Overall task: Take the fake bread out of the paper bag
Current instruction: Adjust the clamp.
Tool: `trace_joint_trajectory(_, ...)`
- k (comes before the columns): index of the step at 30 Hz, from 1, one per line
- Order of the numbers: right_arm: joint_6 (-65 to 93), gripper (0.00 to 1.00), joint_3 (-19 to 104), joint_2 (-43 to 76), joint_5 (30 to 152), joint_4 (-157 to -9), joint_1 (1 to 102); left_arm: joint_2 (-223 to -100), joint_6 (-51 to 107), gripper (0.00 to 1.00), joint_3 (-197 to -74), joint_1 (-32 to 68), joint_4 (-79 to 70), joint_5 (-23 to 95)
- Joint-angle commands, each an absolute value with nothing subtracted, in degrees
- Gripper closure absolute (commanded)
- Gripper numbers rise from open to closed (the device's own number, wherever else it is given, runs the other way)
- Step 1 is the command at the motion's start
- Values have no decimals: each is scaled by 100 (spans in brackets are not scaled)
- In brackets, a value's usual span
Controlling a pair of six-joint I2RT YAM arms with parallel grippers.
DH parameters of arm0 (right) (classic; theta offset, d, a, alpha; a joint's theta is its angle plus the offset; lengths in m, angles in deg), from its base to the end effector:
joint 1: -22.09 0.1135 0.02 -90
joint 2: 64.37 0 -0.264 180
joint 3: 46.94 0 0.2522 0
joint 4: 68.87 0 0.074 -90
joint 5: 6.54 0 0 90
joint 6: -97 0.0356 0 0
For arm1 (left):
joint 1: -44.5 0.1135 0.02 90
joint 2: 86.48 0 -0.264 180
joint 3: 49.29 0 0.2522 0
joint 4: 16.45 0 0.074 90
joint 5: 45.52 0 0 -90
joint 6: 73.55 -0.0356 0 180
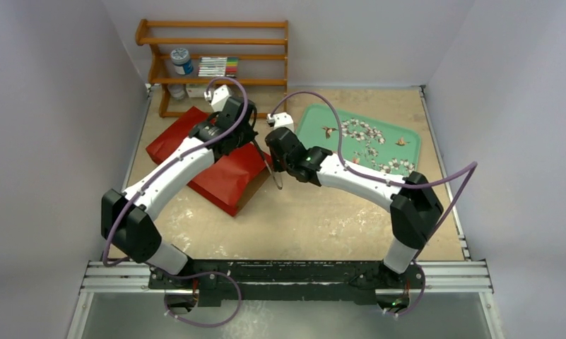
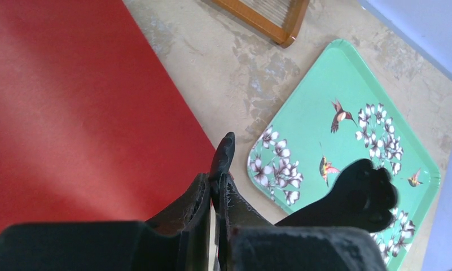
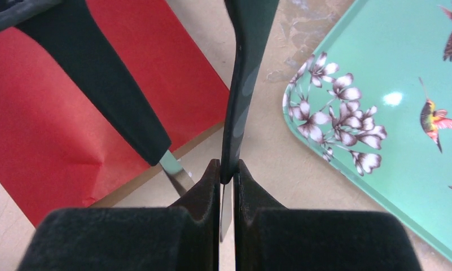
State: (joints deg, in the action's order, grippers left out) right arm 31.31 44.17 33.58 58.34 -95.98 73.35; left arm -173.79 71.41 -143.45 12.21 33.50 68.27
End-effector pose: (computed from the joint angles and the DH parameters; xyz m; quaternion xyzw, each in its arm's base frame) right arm 0.2590 0.2987 0.2856 -0.1014 0.8617 0.1293 0.4801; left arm 0.2916 -0.1673 0.3345 -0.2569 0.8641 -0.1318 0.4123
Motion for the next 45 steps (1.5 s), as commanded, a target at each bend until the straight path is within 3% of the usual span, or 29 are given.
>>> trace_joint_trajectory(1,3168,100,4690,3225,5857,-9338,6973,-16749,7182,100,-14123,1198,3695,7184)
trace_joint_trajectory(15,3253,100,4165,2871,5942,-9406,6445,-15562,7794,100,-13244,1207,4076,8059)
trace_joint_trajectory(35,3192,100,3728,2255,5833,-9535,6120,-14791,7794,100,-12967,1207,4983,8656)
trace_joint_trajectory(39,3027,100,3733,2168,5885,-9534,6120,-14945,7660,100,-12939,1207,4614,8330)
trace_joint_trajectory(45,2358,100,3800,2290,6581,-9479,6279,-15750,7289,100,-13030,1207,2909,7482)
